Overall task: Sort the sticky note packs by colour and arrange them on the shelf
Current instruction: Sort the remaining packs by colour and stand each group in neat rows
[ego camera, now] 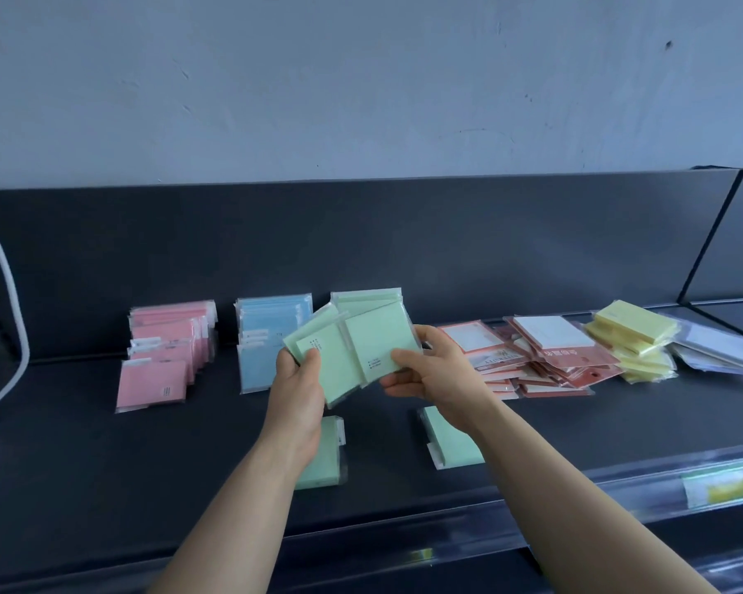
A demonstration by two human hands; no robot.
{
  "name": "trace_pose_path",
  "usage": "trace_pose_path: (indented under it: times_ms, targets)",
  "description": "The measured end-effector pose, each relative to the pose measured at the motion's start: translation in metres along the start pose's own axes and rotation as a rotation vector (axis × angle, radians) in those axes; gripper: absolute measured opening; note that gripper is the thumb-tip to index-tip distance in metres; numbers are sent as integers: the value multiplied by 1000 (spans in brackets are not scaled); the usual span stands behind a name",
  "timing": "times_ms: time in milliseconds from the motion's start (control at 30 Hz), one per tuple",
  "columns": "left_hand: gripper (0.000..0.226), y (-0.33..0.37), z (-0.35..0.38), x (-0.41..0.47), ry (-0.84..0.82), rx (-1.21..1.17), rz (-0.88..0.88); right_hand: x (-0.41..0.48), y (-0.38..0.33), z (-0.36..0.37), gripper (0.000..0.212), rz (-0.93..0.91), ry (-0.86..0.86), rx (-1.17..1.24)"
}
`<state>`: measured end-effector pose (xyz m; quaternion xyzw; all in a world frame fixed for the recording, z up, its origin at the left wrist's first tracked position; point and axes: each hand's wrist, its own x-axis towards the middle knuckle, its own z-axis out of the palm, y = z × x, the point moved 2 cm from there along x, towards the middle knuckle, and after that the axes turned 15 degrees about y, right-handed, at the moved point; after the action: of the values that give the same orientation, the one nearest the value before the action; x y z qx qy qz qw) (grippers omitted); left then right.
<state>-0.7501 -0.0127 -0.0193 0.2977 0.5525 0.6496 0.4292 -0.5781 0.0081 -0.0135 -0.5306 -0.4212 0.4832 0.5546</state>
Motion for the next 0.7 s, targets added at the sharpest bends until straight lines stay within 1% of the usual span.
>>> trace_pose_path:
  times_ms: [100,167,267,333,400,433,533,567,600,667,700]
  targets:
    - [20,3,4,-4,-14,-100,-3,-5,0,2,45,-44,26,-76]
    - [33,7,7,-8,-19,-187,-11,-8,-3,5,46,-71,19,-86]
    - [44,9,12,-11,-30,-204,19,-10,-4,12,33,-71,-28,-115]
    - [40,4,15,-11,-66,-170,19,-8,-1,18,23,-44,-40,-111]
    - [32,0,15,-10,-72,-86,36,-6,3,20,22,-4,-35,-23]
    - [29,1,14,-9,-79,-3,71,-5,4,19,23,5,-22,29]
    - [17,6,8,-3,-69,269,237,1,2,9,36,-55,30,67]
    - [18,10,8,-1,-58,314,281,3,0,7,42,-88,18,55]
    - [23,13,8,1,-56,352,329,5,-1,6,46,-121,-3,35]
    - [35,16,12,7,-85,467,425,8,-2,5,48,-173,-25,-34]
    - [37,16,16,9,-112,544,469,11,-2,5,49,-193,-22,-98]
